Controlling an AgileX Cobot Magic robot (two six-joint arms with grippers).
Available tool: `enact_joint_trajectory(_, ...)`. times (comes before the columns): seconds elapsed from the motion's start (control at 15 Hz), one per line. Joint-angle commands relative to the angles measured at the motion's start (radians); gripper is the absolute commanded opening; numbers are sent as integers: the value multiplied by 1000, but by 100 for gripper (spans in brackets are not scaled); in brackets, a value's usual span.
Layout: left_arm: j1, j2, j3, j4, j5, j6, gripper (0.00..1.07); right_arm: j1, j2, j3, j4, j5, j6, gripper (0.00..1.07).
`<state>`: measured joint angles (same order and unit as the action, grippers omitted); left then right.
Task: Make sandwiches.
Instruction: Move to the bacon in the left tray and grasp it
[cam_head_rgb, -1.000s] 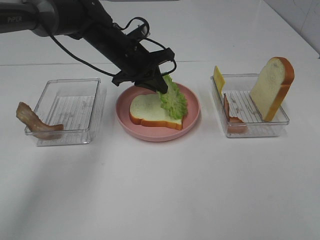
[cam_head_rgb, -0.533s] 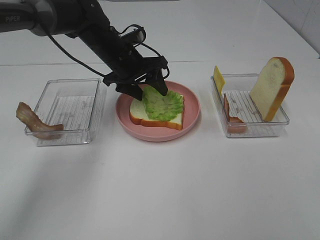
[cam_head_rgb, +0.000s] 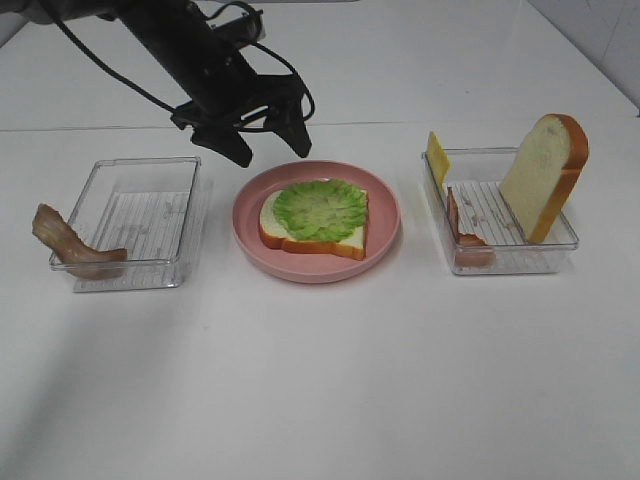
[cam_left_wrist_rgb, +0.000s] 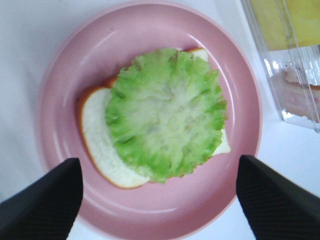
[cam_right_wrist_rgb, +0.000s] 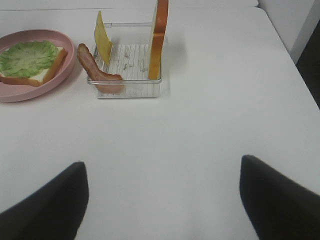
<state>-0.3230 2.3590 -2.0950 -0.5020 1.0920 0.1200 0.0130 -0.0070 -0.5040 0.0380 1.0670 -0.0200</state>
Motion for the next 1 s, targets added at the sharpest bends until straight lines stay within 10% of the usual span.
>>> enact_joint_trajectory(0.07, 46, -9, -73, 63, 200, -97, 76, 2, -6, 1, -6, -7, 11, 78)
enact_joint_trajectory(0.47, 67, -143, -59, 320, 198, -175, 64, 2, -6, 1, -6, -7, 11, 78)
enact_joint_trajectory(1.0, 71, -497, 428, 563, 198, -339, 64, 2, -6, 1, -6, -7, 11, 78)
